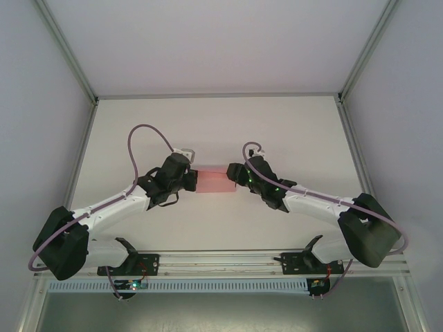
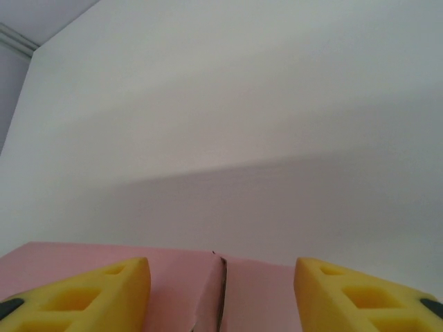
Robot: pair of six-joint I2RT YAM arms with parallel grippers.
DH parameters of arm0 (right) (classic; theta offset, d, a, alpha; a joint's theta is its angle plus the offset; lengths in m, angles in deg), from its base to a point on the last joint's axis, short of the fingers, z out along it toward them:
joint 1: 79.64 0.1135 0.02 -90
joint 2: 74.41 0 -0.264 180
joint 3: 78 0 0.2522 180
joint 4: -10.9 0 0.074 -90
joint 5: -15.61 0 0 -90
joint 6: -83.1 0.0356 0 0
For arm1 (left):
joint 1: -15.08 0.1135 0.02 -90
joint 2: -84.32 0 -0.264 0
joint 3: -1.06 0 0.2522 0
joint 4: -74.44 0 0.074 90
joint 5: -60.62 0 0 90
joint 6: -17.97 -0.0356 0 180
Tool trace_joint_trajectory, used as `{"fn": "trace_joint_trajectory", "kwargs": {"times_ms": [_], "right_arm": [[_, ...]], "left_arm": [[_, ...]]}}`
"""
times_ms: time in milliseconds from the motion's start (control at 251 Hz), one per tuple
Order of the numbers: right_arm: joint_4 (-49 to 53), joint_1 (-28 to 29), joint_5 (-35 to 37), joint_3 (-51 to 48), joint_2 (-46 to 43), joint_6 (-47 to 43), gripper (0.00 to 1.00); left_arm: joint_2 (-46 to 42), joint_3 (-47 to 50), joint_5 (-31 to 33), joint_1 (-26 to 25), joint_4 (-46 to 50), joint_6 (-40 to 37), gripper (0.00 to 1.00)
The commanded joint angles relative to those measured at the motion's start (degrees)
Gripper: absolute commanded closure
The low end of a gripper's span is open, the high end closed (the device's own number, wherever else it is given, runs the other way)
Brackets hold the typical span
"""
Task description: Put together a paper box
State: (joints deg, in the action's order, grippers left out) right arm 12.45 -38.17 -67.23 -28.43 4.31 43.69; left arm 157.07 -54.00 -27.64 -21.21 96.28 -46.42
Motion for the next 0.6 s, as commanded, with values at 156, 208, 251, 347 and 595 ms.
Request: {"fn": "trace_joint_trajectory", "kwargs": {"times_ms": [156,208,251,347,595], "right_arm": [[6.3,0.8,-1.1,-5.0,3.4,5.6,0.47],[6.1,0.8,-1.1,-5.0,4.0,6.2,0.47],[6.1,0.9,-1.0,-5.1,4.4,6.7,0.48],[5.1,1.0,-1.1,-5.4,5.0,7.8,0.51],[4.8,1.2,-1.2,-5.7,5.1,7.8,0.55]], "left_arm": [[-1.8,-3.4,-3.4,-1.0,16.1,-0.1,0.57],[-2.6,-4.6,-3.4,-0.9,18.0,-0.2,0.48],[-3.2,-5.5,-3.9,-1.0,19.2,-0.3,0.46],[-4.6,-6.8,-6.0,-1.0,20.5,0.1,0.31],[-5.2,-8.4,-7.8,1.8,19.7,7.7,0.00]]}}
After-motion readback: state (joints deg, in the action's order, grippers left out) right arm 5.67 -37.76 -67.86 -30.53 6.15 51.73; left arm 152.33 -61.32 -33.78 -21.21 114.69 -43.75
